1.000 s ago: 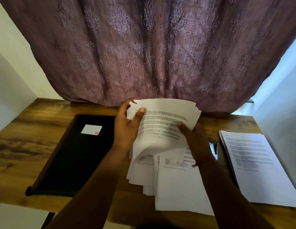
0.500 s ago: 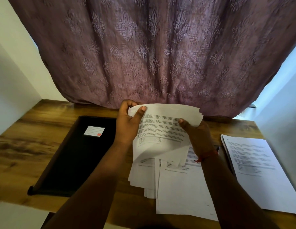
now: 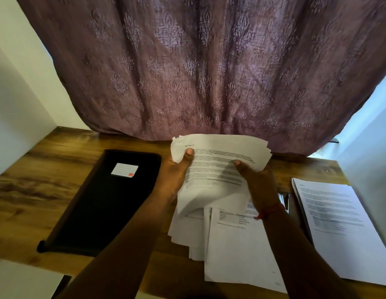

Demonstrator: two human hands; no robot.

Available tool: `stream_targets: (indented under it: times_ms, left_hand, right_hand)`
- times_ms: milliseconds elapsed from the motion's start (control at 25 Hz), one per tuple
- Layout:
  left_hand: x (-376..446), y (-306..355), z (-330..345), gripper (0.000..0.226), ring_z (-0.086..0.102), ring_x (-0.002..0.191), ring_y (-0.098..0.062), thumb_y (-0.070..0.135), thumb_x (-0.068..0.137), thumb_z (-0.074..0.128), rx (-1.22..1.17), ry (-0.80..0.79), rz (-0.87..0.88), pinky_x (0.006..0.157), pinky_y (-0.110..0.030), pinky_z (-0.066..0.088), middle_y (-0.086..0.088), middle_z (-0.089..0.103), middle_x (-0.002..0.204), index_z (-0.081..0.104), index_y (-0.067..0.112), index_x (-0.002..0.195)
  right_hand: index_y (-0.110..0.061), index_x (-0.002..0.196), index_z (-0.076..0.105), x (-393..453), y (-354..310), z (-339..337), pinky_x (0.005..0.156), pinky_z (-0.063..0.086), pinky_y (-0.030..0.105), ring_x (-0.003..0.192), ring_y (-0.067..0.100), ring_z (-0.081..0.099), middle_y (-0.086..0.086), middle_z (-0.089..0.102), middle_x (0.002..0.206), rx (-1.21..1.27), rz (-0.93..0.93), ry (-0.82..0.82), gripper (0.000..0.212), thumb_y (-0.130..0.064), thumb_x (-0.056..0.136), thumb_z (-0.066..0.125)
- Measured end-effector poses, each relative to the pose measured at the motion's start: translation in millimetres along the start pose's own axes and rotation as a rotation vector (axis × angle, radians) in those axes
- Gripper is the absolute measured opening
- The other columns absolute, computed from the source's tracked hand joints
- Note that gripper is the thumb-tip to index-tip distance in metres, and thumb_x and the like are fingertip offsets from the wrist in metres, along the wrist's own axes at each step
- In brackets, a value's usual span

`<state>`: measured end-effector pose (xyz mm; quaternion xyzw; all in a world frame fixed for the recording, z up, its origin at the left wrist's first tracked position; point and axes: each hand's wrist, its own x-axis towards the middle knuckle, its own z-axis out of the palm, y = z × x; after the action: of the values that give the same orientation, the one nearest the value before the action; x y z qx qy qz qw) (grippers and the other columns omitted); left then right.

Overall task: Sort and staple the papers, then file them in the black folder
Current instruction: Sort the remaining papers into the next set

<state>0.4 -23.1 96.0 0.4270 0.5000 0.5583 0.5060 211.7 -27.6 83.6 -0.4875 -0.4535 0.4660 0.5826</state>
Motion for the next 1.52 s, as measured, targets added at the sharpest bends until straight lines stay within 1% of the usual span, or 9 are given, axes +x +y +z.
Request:
stream_targets:
  times_ms: [120, 360, 600, 720, 880, 960, 1120, 1320, 1520]
  left_hand:
    - [-5.4, -13.0, 1.8, 0.058, 0.069, 0.106, -0.026, 0.070, 0.069, 0.073, -0.038, -0.020, -0.102, 0.097, -0.051, 0.052, -0.002, 0.073, 0.114, 0.071, 0.031, 0.112]
    - [-6.0, -13.6, 1.1, 0.053, 0.068, 0.109, -0.027, 0.066, 0.074, 0.071, -0.074, -0.052, -0.095, 0.098, -0.052, 0.050, -0.004, 0.072, 0.116, 0.071, 0.030, 0.113]
    - [-3.7, 7.6, -4.3, 0.022, 0.073, 0.089, -0.010, 0.030, 0.100, 0.051, -0.005, -0.077, 0.021, 0.068, -0.019, 0.055, 0.006, 0.076, 0.096, 0.066, 0.017, 0.109]
    - [1.2, 11.5, -4.1, 0.021, 0.068, 0.092, 0.003, 0.037, 0.100, 0.046, 0.107, -0.075, 0.080, 0.071, -0.010, 0.050, 0.015, 0.073, 0.096, 0.064, 0.030, 0.107]
    - [4.6, 12.6, -3.9, 0.036, 0.065, 0.091, 0.010, 0.052, 0.096, 0.037, 0.114, -0.051, 0.079, 0.069, -0.005, 0.048, 0.019, 0.071, 0.097, 0.062, 0.032, 0.112]
    - [6.9, 8.8, -4.2, 0.031, 0.067, 0.091, 0.007, 0.050, 0.098, 0.040, 0.113, -0.052, 0.059, 0.070, -0.009, 0.050, 0.018, 0.072, 0.097, 0.063, 0.033, 0.111]
    - [4.9, 1.4, -1.5, 0.044, 0.068, 0.105, -0.009, 0.057, 0.089, 0.058, 0.098, -0.061, 0.093, 0.091, -0.034, 0.054, 0.007, 0.073, 0.112, 0.065, 0.026, 0.119]
    - [5.5, 0.7, 7.4, 0.036, 0.068, 0.109, -0.029, 0.038, 0.086, 0.072, -0.084, -0.072, 0.044, 0.097, -0.052, 0.051, -0.008, 0.072, 0.115, 0.067, 0.020, 0.117]
    - [-5.7, -21.1, 8.0, 0.024, 0.066, 0.112, -0.028, 0.036, 0.086, 0.070, -0.132, -0.061, -0.003, 0.100, -0.055, 0.048, -0.004, 0.071, 0.118, 0.073, 0.034, 0.109]
  right_hand:
    - [-0.028, 0.104, 0.065, -7.6, 10.7, 2.5, 0.081, 0.058, 0.028, 0.096, 0.011, 0.069, -0.007, 0.072, 0.103, -0.039, 0.033, 0.008, 0.028, -0.021, 0.079, 0.075]
    - [-0.024, 0.112, 0.065, -2.1, 13.7, -5.4, 0.085, 0.057, 0.034, 0.102, 0.015, 0.068, -0.004, 0.072, 0.109, -0.066, 0.037, -0.010, 0.038, -0.031, 0.076, 0.073]
    - [-0.022, 0.108, 0.069, 8.8, -1.2, -22.3, 0.077, 0.058, 0.030, 0.094, 0.014, 0.071, -0.005, 0.075, 0.102, -0.069, 0.033, -0.065, 0.028, -0.030, 0.081, 0.069]
    - [-0.021, 0.107, 0.067, 10.0, -6.1, -11.6, 0.072, 0.057, 0.023, 0.093, 0.012, 0.071, -0.004, 0.074, 0.100, -0.063, 0.022, -0.090, 0.024, -0.018, 0.084, 0.072]
    - [-0.021, 0.106, 0.069, 10.9, -5.6, -7.5, 0.078, 0.058, 0.032, 0.092, 0.015, 0.072, -0.003, 0.075, 0.101, -0.040, 0.048, -0.021, 0.026, -0.023, 0.080, 0.075]
    - [-0.024, 0.101, 0.069, 10.9, -4.3, -7.9, 0.078, 0.058, 0.032, 0.092, 0.014, 0.072, -0.005, 0.075, 0.099, -0.059, 0.046, -0.029, 0.020, -0.022, 0.082, 0.075]
    - [-0.026, 0.096, 0.069, 6.5, -10.6, -4.3, 0.073, 0.057, 0.024, 0.090, 0.011, 0.071, -0.011, 0.075, 0.092, -0.053, 0.026, -0.035, 0.017, -0.019, 0.081, 0.074]
    - [-0.026, 0.095, 0.068, 2.0, -5.9, 0.0, 0.077, 0.058, 0.023, 0.093, 0.011, 0.071, -0.007, 0.075, 0.096, -0.004, -0.036, 0.046, 0.017, -0.016, 0.082, 0.075]
    - [-0.032, 0.098, 0.065, -12.5, 16.8, 7.1, 0.066, 0.055, 0.017, 0.086, 0.005, 0.070, -0.012, 0.071, 0.094, -0.033, 0.013, 0.092, 0.018, -0.022, 0.085, 0.072]
